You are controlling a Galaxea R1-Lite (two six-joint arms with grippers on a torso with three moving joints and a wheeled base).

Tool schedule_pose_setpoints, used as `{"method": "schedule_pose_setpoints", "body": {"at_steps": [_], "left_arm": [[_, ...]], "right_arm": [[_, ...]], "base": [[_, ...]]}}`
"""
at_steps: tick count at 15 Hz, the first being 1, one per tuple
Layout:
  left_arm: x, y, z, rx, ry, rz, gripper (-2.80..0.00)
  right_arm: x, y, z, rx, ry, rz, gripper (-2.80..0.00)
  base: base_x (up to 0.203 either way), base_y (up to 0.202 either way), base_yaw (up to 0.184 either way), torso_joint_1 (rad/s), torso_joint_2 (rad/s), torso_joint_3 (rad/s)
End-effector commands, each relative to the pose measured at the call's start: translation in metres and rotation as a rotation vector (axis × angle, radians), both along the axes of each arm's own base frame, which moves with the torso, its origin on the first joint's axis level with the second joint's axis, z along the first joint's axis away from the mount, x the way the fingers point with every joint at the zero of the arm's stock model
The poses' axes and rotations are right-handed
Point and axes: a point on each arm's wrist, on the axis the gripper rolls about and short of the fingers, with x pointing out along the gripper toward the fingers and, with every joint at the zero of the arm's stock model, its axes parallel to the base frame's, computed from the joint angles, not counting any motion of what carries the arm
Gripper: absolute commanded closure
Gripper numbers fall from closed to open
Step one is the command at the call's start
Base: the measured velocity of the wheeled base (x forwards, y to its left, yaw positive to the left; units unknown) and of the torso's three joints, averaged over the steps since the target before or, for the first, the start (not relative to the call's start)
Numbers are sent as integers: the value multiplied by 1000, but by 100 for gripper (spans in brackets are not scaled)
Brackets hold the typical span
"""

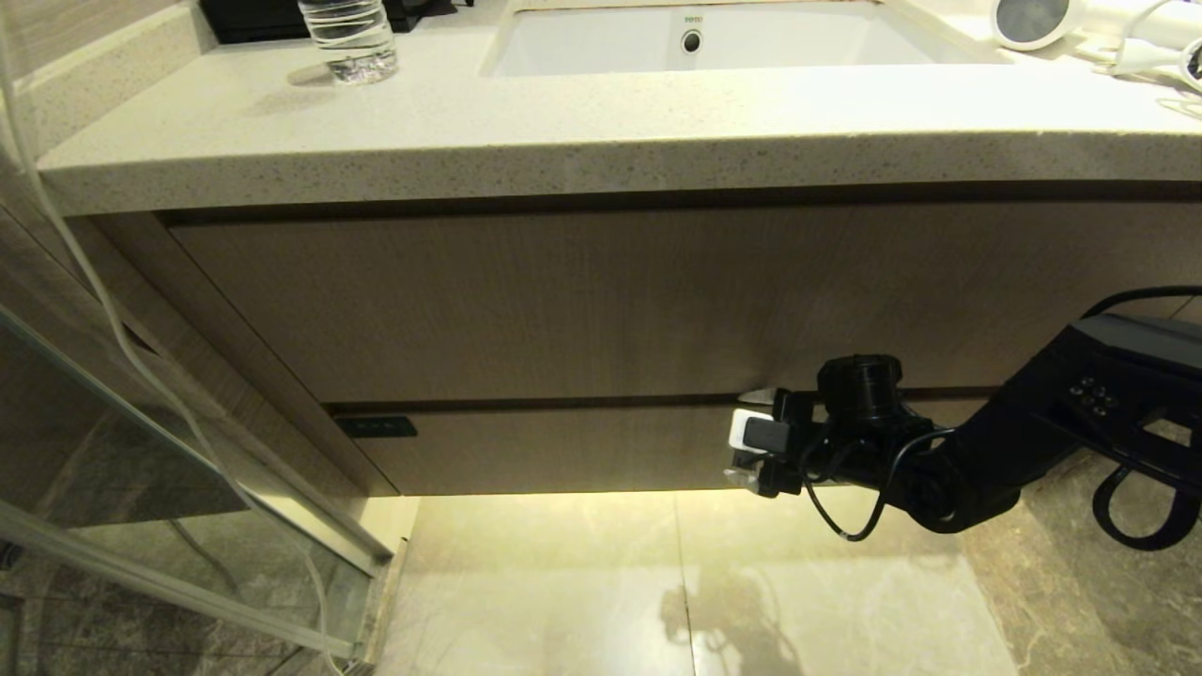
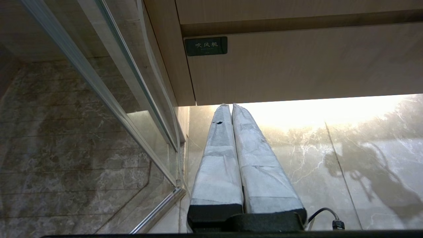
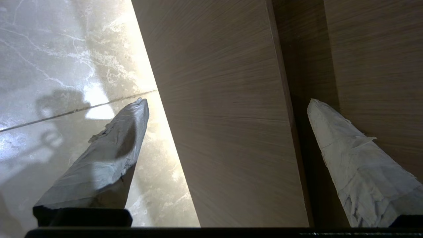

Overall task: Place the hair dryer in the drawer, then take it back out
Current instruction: Pull open the drawer

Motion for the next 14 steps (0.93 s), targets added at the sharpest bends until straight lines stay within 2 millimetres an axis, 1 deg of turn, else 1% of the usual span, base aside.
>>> {"method": "schedule_pose_setpoints", "body": {"at_steps": [1, 9, 14], "left_arm": [[0, 0, 0, 0, 0, 0, 0], [0, 0, 0, 0, 0, 0, 0], [0, 0, 0, 0, 0, 0, 0]], "right_arm": [[4, 1, -5, -3, -9, 3, -280], [15, 3, -20, 5, -18, -2, -280], [13, 3, -33, -12, 21, 4, -280]], "base": [[0, 0, 0, 0, 0, 0], [0, 0, 0, 0, 0, 0], [0, 0, 0, 0, 0, 0]]}}
